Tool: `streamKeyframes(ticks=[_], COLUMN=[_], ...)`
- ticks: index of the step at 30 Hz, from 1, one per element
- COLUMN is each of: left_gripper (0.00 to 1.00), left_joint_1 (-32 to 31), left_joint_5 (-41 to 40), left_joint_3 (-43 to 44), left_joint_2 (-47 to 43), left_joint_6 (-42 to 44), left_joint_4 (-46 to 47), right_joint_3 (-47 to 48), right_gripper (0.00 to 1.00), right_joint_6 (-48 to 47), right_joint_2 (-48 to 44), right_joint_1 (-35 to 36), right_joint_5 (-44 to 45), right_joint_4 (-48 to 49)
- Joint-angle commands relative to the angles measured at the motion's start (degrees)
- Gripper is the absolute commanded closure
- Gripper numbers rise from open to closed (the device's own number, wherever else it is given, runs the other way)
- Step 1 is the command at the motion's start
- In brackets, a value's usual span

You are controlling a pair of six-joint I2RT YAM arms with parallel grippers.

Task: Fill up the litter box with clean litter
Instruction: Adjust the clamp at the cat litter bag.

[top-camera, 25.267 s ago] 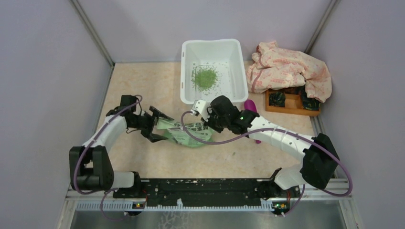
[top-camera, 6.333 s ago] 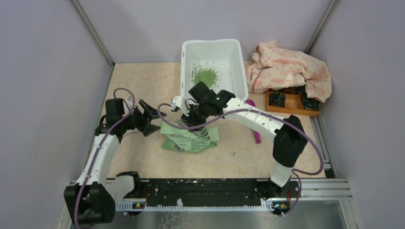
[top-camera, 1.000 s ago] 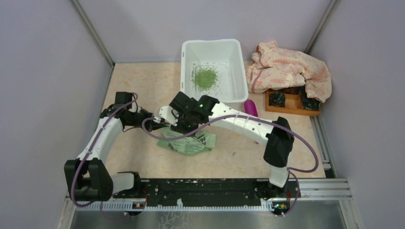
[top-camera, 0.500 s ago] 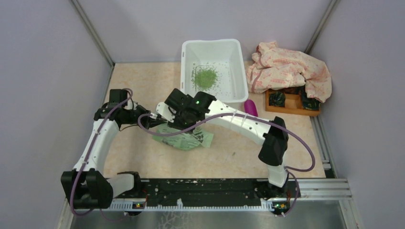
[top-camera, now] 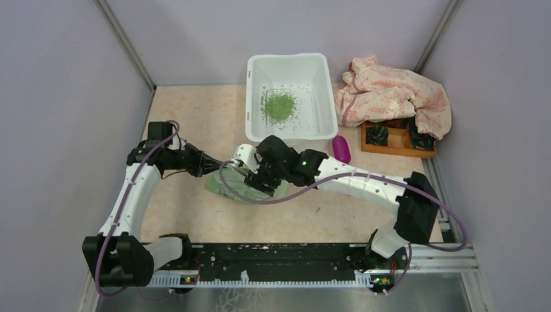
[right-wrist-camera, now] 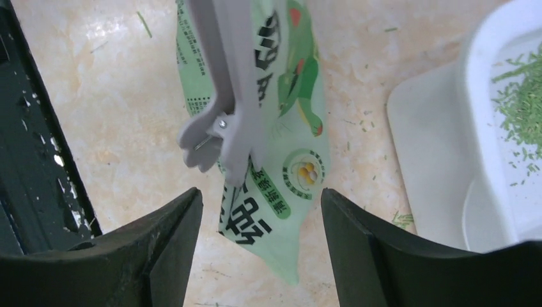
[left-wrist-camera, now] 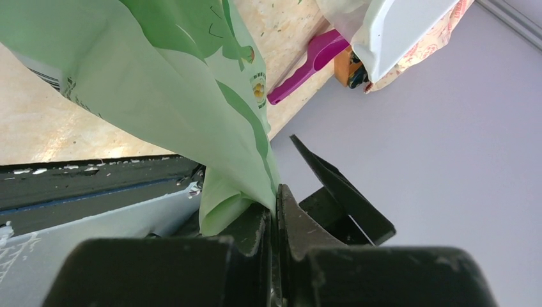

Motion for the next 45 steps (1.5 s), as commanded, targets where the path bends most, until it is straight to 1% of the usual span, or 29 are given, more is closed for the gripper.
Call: streamKeyframes(ticks=[1, 5, 8, 14, 17, 20, 27, 35, 39, 45], left_gripper=[0.93, 0.94, 0.94, 0.95, 0.95, 0.95, 0.96, 0.97, 0.97, 0.97], left_joint_1=[0.12, 0.08, 0.14, 0.14, 0.09, 0.08, 0.12, 0.14, 0.11, 0.14], left_joint_5=[2.77, 2.65, 2.43, 2.18, 2.18, 2.26, 2.4, 2.75, 2.99, 3.15], left_joint_3=[0.48, 0.47, 0.8, 0.53, 0.46, 0.48, 0.37, 0.26, 0.04, -0.11], left_joint_2=[-1.91, -2.0, -2.02, -1.87, -1.89, -1.87, -2.2, -2.17, -2.17, -2.17], left_joint_6=[0.54, 0.02, -0.03, -0.09, -0.08, -0.09, -0.17, -0.13, -0.1, -0.09], left_joint_4=[1.18, 1.26, 1.24, 1.18, 1.23, 1.18, 1.25, 1.4, 1.57, 1.78], right_joint_3=[-7.68, -16.25, -21.6, -26.54, -27.36, -27.73, -25.58, -24.77, -24.15, -23.05], right_gripper=[0.31, 0.31, 0.3, 0.3, 0.29, 0.29, 0.29, 0.33, 0.39, 0.51], right_joint_6=[3.91, 6.62, 9.05, 12.2, 12.95, 13.51, 13.37, 13.04, 12.69, 12.06], right_joint_2=[-9.8, -14.55, -16.79, -17.75, -17.39, -16.74, -13.47, -11.17, -10.54, -9.99], right_joint_1=[-2.84, -3.27, -2.52, -0.31, 0.33, 0.74, 1.3, 1.93, 2.03, 2.05], right_joint_5=[-4.5, -8.27, -8.11, -8.75, -8.21, -7.54, -4.42, 0.45, 3.65, 5.29], right_joint_4=[20.43, 31.65, 38.28, 46.38, 48.48, 49.95, 48.99, 48.6, 48.41, 48.17])
